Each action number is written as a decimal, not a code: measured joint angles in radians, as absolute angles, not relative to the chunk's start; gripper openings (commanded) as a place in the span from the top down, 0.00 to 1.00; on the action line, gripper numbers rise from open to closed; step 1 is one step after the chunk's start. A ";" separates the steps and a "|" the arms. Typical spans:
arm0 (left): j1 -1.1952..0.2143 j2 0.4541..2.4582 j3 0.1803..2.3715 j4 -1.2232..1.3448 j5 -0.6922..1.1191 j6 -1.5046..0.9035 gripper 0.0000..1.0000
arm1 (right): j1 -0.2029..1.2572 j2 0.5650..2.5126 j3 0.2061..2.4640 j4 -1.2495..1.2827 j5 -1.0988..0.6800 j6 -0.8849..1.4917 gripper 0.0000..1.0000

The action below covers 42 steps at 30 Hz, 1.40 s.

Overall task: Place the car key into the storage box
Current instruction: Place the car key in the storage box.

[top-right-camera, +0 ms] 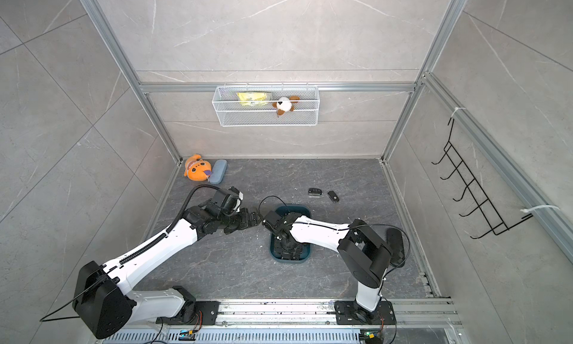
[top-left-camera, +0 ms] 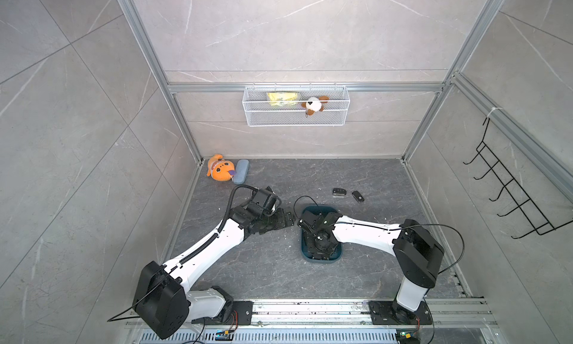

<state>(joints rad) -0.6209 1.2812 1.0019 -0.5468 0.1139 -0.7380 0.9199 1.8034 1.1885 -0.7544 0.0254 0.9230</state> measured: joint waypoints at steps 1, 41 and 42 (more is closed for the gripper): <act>-0.621 1.281 1.002 -0.548 0.114 -0.738 0.00 | 0.920 1.805 1.192 -0.755 0.025 0.924 0.49; -0.548 1.434 1.140 -0.609 0.025 -0.684 0.00 | 0.828 1.500 1.208 -0.678 0.251 0.728 0.01; -0.540 1.451 1.157 -0.614 0.023 -0.677 0.00 | 0.812 1.497 1.206 -0.672 0.252 0.720 0.01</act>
<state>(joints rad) -0.5396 1.4506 1.1568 -0.6136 0.0231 -0.6773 0.8120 1.4971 1.2057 -0.6720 0.2523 0.7204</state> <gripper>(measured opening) 0.999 0.992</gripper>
